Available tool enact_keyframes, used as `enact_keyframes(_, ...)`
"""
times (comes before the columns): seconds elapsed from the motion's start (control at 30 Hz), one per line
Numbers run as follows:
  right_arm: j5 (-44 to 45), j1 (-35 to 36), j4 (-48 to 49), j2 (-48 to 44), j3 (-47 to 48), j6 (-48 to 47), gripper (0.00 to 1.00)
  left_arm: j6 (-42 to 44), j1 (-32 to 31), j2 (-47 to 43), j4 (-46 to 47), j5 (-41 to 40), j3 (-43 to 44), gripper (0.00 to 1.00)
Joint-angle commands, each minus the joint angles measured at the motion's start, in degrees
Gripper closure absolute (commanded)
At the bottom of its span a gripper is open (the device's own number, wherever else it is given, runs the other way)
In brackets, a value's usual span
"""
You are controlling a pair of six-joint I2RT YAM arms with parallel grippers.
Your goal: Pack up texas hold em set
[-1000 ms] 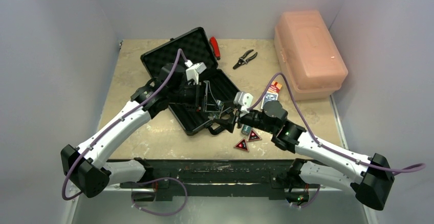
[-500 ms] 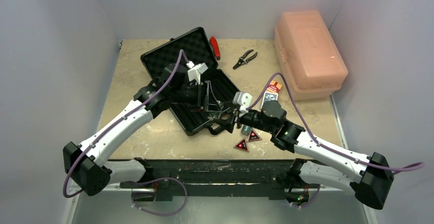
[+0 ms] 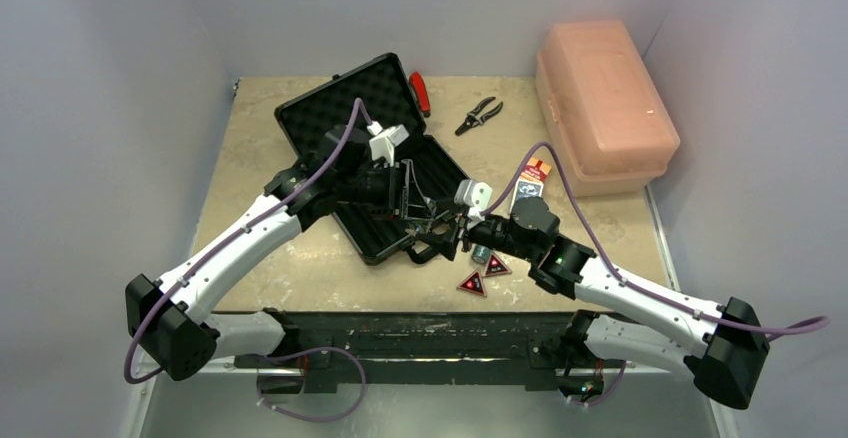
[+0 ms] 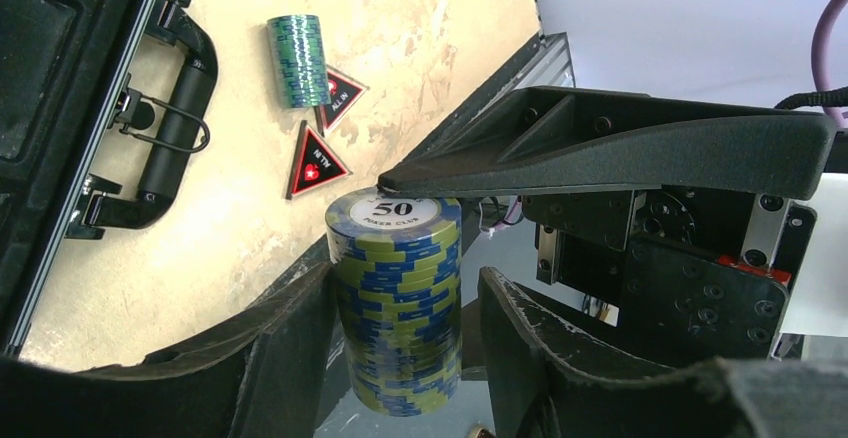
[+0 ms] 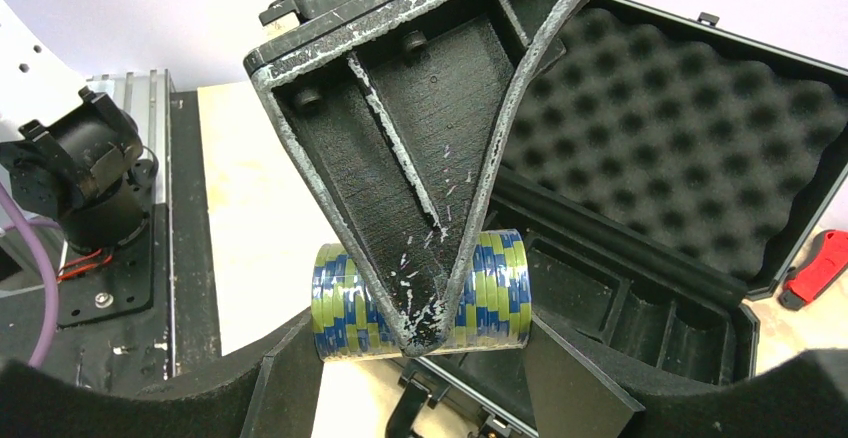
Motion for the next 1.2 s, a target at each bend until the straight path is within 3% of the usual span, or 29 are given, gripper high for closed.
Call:
enact_keyframes(0.0,1.3,0.2,6.8,-1.2,1.5,-0.1,1.00,-1.3,-0.3,0.1,1.9,0.7,-0.5,0.48)
enact_keyframes(0.1,2.0,0.2,7.0,-1.2,1.3,-0.1,1.00,-1.6,-0.4,0.3,1.9,0.8,-0.5,0.53)
enact_keyframes(0.17,2.2,0.2,7.1,-1.2,1.3,-0.1,1.00,-1.6,-0.5,0.6,2.0,1.2,-0.5,0.64)
enact_keyframes(0.3,2.4,0.3,7.0,-1.2,1.3,0.0,1.00,-1.9,-0.7,0.8,2.3,1.4,-0.4,0.99)
enact_keyframes(0.37,2.8,0.2,6.4,-1.0,1.7,0.3,0.97,-2.1,-0.7,0.7,2.2,1.2,-0.3,1.00)
enact_keyframes(0.5,3.5,0.3,4.5,0.1,3.0,1.5,0.55,-2.3,-0.7,0.7,2.2,0.7,-0.1,1.00)
enact_keyframes(0.57,4.1,0.3,3.4,0.6,3.8,2.1,0.09,-2.3,-0.7,0.7,2.1,0.4,0.1,1.00)
enact_keyframes(0.6,4.3,0.3,2.9,0.7,4.1,2.3,0.02,-2.3,-0.8,0.7,1.9,0.3,0.2,1.00)
enact_keyframes(0.9,9.3,0.3,-6.8,3.7,9.5,6.2,0.01,-0.9,-0.7,0.7,-2.3,-3.5,3.1,1.00)
enact_keyframes(1.17,11.6,0.3,-7.8,1.4,10.0,9.8,0.01,1.3,-0.5,0.8,-13.4,-20.1,8.8,1.00)
